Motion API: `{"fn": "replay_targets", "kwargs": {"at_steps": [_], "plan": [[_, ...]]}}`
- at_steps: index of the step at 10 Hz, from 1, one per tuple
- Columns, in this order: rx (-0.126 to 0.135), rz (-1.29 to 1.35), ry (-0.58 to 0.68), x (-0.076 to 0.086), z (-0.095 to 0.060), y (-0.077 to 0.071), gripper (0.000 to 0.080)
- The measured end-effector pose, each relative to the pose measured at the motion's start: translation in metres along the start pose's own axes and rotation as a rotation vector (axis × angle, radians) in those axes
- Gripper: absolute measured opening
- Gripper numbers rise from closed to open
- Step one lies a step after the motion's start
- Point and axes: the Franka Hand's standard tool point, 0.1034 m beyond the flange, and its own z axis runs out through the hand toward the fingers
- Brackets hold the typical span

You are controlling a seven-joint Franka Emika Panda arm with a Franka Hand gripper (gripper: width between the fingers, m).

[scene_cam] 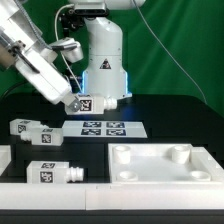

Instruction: Assemble one leg

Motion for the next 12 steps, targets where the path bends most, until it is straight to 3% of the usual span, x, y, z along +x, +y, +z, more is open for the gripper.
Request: {"fn": "replay_targets", "kwargs": {"at_steps": [2, 3, 5, 7, 8, 10, 11, 12], "plan": [[0.023, -0.026, 0.142, -0.001, 0.000, -0.012, 0.0285], [-0.006, -0.070, 0.234, -0.019, 0.009, -0.021, 0.0285], [0.027, -0.166, 0.438, -0.053, 0.022, -0.046, 0.0285], [0.008, -0.247, 0.594, -0.082, 0.038, -0.066, 0.0285], [0.024, -0.194, 0.609, -0.080, 0.040, -0.062, 0.0285], [0.060, -0.212, 0.672, -0.089, 0.049, -0.070, 0.0285], [0.061, -0.236, 0.703, -0.096, 0.057, -0.072, 0.0285], [0.021, -0.311, 0.744, -0.104, 0.065, -0.072, 0.0285]]}}
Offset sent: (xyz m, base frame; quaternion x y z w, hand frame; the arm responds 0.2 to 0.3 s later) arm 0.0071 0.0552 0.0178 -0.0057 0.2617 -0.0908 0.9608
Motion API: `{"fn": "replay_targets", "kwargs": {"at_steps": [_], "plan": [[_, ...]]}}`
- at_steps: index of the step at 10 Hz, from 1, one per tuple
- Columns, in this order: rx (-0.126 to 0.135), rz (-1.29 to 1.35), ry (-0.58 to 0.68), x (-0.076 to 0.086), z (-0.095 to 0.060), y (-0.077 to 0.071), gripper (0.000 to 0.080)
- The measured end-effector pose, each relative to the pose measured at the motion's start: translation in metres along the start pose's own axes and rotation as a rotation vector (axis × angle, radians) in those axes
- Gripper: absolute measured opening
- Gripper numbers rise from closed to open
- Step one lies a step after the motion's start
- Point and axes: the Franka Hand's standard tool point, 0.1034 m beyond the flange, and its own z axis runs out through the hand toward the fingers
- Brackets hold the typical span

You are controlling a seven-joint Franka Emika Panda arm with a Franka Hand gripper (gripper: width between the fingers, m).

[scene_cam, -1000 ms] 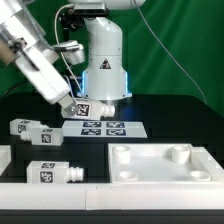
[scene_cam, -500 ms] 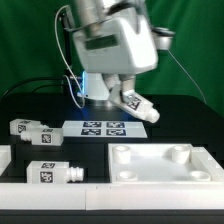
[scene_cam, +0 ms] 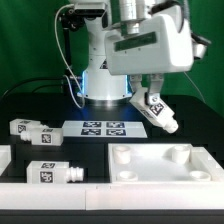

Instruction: Assemble one leg

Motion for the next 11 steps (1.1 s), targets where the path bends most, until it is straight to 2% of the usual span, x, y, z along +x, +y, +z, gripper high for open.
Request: {"fn": "replay_targets", "kwargs": {"at_steps": [2, 7, 8, 9, 10, 11], "plan": [[-0.023, -0.177, 0.066, -0.015, -0.006, -0.012, 0.0285], [-0.023, -0.218, 0.062, -0.016, -0.003, -0.013, 0.0285], [-0.004, -0.340, 0.087, -0.011, -0.001, -0.011, 0.0285], [0.031, -0.478, 0.134, -0.007, 0.000, -0.015, 0.0285], [0.072, -0.626, 0.193, -0.012, 0.001, -0.025, 0.0285], [0.061, -0.691, 0.181, -0.031, 0.000, -0.030, 0.0286]]}}
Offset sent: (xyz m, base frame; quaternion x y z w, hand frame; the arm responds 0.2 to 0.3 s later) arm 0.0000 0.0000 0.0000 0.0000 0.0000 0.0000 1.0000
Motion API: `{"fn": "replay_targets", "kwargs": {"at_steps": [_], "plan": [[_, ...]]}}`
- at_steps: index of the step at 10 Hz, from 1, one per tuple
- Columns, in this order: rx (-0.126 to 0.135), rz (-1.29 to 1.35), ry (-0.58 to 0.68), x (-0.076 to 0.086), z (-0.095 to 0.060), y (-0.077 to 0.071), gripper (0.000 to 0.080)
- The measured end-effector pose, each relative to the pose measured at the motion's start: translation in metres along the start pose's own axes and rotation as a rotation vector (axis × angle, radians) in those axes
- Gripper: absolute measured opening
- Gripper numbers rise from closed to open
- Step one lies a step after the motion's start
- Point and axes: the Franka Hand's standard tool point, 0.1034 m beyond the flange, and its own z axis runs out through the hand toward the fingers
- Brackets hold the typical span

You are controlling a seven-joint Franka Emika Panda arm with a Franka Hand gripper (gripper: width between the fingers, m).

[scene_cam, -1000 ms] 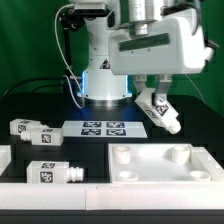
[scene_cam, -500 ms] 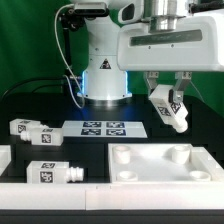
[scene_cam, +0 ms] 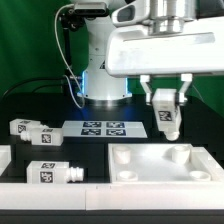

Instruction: Assemble one leg

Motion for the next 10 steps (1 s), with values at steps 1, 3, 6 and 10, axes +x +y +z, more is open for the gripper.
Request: {"fn": "replay_targets", "kwargs": {"at_steps": [1, 3, 6, 10], "plan": [[0.008, 0.002, -0.003, -0.002, -0.001, -0.004, 0.0286], [0.007, 0.006, -0.007, -0.003, 0.001, -0.003, 0.0286], [0.061, -0.247, 0.138, 0.000, 0.001, 0.000, 0.0286], [0.064, -0.481, 0.244, 0.021, -0.009, 0.000, 0.0286]]}}
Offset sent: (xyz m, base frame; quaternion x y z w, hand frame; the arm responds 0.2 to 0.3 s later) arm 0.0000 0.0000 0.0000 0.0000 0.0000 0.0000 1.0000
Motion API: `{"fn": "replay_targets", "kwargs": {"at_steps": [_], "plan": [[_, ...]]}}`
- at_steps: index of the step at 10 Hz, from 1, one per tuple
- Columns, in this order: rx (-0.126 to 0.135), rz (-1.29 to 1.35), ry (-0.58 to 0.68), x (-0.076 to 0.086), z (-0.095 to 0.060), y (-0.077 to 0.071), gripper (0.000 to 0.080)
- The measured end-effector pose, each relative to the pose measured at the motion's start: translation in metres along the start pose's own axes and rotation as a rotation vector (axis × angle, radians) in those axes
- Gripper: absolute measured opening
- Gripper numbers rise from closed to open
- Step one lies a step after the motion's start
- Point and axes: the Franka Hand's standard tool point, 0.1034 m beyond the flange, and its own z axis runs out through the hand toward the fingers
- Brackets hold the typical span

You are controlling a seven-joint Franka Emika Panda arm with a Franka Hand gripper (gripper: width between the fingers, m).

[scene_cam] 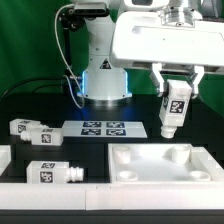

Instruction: Assemble one leg

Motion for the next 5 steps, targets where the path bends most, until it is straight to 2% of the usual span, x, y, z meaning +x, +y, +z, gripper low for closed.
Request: {"fn": "replay_targets", "kwargs": {"at_steps": [3, 4, 5], "plan": [[-0.002, -0.006, 0.029, 0.002, 0.001, 0.000, 0.0286], [0.002, -0.015, 0.128, 0.010, 0.001, -0.004, 0.0286], [0.009, -0.022, 0.126, -0.003, 0.013, -0.011, 0.0286]]}}
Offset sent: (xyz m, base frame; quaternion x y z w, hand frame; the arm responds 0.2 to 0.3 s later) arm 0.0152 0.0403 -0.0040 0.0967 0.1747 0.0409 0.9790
